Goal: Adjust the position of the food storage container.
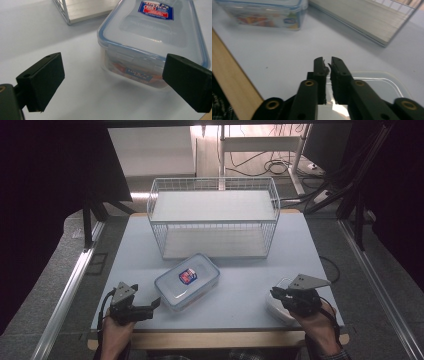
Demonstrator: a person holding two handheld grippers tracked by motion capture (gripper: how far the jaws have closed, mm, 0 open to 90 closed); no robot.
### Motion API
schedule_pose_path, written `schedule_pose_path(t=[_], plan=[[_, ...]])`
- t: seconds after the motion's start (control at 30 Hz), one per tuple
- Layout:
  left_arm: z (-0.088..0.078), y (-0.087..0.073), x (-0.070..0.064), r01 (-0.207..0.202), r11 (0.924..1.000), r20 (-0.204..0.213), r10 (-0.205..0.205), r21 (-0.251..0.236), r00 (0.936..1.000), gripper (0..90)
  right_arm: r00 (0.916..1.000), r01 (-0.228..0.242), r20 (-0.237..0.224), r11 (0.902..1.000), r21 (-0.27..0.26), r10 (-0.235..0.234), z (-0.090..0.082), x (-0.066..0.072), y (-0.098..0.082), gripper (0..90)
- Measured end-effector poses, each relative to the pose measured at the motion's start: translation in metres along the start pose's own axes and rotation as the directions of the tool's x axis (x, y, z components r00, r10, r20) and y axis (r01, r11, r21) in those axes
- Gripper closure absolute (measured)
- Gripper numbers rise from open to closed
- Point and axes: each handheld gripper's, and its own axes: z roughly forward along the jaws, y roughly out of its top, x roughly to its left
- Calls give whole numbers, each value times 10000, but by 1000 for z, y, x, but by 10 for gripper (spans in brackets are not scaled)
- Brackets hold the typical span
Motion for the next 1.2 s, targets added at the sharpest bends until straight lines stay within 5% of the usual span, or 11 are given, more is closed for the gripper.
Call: schedule_pose_path(t=[0.37,0.63,0.9,1.2], plan=[[-2,0,1,-277,9996,-488,277,-4,9984,39,9934,359,-1113,9964,772,-272,2,18,-11,893],[-4,2,1,74,9999,-454,-77,-82,9989,39,9959,383,-863,9888,1443,-260,13,15,-18,894],[-1,2,1,151,9998,-469,-145,129,9988,37,9984,-289,-439,9905,1346,351,22,-6,-16,894],[-2,1,6,328,9977,4,-329,596,9995,22,9972,-746,12,9890,1276,750,38,-41,-6,894]])
